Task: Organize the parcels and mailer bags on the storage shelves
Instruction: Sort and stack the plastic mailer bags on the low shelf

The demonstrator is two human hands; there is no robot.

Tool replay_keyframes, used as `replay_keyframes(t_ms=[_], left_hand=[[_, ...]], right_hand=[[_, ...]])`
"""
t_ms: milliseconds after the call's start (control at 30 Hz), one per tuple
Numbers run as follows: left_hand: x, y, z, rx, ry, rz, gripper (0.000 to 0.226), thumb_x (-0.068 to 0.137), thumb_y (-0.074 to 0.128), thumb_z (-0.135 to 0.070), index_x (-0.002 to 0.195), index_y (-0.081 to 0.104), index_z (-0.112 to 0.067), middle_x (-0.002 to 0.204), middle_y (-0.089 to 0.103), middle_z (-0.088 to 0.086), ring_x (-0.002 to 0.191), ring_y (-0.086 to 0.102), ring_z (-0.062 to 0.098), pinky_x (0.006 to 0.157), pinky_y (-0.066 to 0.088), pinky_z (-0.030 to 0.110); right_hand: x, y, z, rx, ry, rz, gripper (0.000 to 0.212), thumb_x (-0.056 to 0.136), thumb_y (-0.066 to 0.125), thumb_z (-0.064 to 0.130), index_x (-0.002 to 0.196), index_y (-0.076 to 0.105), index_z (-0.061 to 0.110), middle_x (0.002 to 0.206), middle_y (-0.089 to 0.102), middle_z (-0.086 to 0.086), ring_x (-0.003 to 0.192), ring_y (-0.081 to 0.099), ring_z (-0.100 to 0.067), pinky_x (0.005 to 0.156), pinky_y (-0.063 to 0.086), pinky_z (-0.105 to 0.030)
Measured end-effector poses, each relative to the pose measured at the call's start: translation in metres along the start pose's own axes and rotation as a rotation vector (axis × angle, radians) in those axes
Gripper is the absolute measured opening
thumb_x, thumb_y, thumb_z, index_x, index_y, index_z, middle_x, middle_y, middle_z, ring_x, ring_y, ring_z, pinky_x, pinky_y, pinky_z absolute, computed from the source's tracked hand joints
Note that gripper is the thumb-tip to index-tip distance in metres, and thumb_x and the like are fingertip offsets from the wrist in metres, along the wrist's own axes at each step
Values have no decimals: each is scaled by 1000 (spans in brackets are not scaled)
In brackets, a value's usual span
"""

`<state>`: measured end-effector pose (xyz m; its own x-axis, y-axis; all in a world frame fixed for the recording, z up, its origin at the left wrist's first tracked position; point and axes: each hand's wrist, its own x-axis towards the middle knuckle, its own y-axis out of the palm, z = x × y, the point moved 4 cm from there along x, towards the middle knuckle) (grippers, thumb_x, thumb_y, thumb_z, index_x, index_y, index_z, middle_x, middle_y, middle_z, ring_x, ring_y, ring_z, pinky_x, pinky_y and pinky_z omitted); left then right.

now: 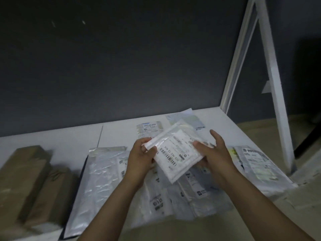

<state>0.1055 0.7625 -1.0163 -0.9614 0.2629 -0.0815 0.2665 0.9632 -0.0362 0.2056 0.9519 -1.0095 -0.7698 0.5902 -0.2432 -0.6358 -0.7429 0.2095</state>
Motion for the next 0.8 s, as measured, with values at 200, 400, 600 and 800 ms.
replay_keyframes(t_ms=[200, 400, 600, 800], left_hand=[[-16, -14, -9, 191, 63, 41, 30, 93, 60, -28, 120, 48, -37, 102, 72, 1, 87, 71, 12, 78, 57, 30], [-33, 15, 16, -301, -201, 201, 39, 91, 63, -15, 127, 50, -5, 112, 70, 12, 101, 69, 28, 88, 55, 47], [-24, -18, 28, 169, -154, -58, 28, 86, 65, -9, 113, 59, -11, 108, 70, 7, 92, 69, 27, 83, 57, 48], [-25, -56, 27, 696, -121, -104, 33, 84, 62, -10, 117, 57, -9, 112, 66, 8, 101, 62, 25, 80, 50, 31]], right_hand=[[-14, 1, -17, -331, 6, 18, 26, 87, 68, 19, 98, 64, -4, 93, 70, -24, 79, 70, -33, 69, 54, -42], [-22, 8, -43, 209, 137, 129, 27, 92, 56, 1, 118, 59, 7, 106, 72, -13, 92, 71, -27, 69, 59, -39], [-36, 11, -62, -717, -151, 245, 21, 85, 69, 29, 101, 63, 18, 91, 68, 3, 78, 66, -13, 63, 50, -16], [-46, 5, -109, -1663, -496, 608, 102, 72, 66, 67, 151, 22, 21, 156, 23, -9, 142, 28, -27, 110, 32, -37]])
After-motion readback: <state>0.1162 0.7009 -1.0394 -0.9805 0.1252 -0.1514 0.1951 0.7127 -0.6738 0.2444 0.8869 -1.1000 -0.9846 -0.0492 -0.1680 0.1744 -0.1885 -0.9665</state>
